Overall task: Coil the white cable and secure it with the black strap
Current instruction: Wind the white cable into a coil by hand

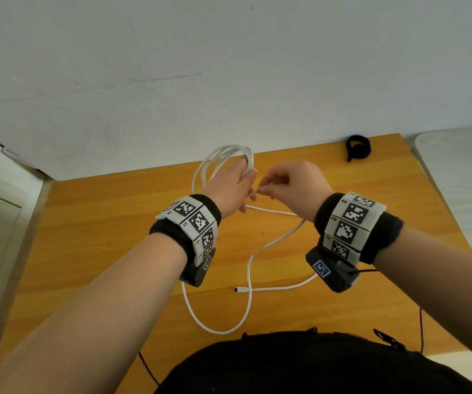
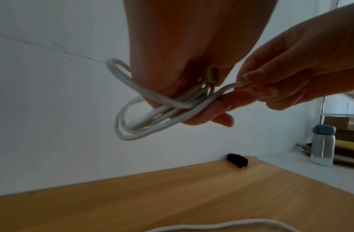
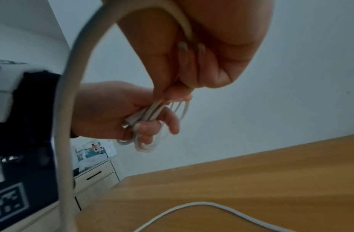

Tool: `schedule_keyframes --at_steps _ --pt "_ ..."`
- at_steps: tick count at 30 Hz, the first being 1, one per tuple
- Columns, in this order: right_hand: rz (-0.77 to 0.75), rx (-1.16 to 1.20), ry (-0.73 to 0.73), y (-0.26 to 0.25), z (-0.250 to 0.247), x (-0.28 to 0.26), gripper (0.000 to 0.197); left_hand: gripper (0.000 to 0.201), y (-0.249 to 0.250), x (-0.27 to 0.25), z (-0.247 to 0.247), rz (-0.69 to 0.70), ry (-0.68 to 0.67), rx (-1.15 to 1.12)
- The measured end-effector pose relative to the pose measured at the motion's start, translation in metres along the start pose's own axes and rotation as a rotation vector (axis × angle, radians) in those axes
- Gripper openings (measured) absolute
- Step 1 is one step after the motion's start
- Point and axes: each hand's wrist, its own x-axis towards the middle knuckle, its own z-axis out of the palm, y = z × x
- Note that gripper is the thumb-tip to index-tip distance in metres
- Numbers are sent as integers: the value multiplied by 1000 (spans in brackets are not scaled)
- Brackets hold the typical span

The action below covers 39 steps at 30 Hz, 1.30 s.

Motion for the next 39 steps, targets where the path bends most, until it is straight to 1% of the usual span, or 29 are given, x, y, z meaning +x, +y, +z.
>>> schedule_keyframes --at_steps 2,3,7,9,12,14,16,18,20,22,24,26,29,31,33,34,37,39 --pt "31 46 40 3 -3 4 12 30 0 0 2 -3 -2 27" --pt "44 64 32 4 -4 6 13 30 0 0 2 -5 9 30" --pt "115 84 -98 13 -15 9 14 28 -1 1 -6 -62 68 -82" --pt "127 20 -95 18 -20 10 15 26 0 0 -12 -98 63 -133" --pt "101 -138 -31 21 -21 15 14 35 3 -2 -13 -137 -61 -273" --pt "72 -158 30 22 -19 20 13 29 6 -4 -10 -150 -140 -381" --pt "35 -141 50 23 -16 24 24 22 10 -6 -10 -167 -189 -487" --pt "24 -79 -18 23 -14 28 40 19 14 -8 -13 -175 -220 -575" --pt "41 92 -107 22 -13 29 53 19 15 -9 -16 -182 -236 -656" --pt "84 264 -174 19 -13 30 58 20 16 -9 -18 -185 -250 -741" --pt "143 405 -248 16 -13 31 53 23 14 -9 -20 -196 -260 -833" --pt "164 518 -314 16 -10 31 40 26 13 -10 -21 -215 -264 -918" --pt "210 587 -296 17 -7 31 15 25 13 -11 -22 -231 -267 -989" --pt "273 728 -289 18 -8 31 7 24 13 -10 -23 -244 -248 -988" --pt "324 897 -311 18 -10 31 8 26 12 -8 -24 -270 -214 -958" --pt "337 937 -308 19 -12 31 9 26 12 -8 -24 -284 -200 -940" --pt "357 917 -238 24 -15 34 8 25 11 -7 -22 -309 -175 -882" --pt "365 897 -175 26 -16 36 11 25 12 -7 -19 -316 -175 -876"
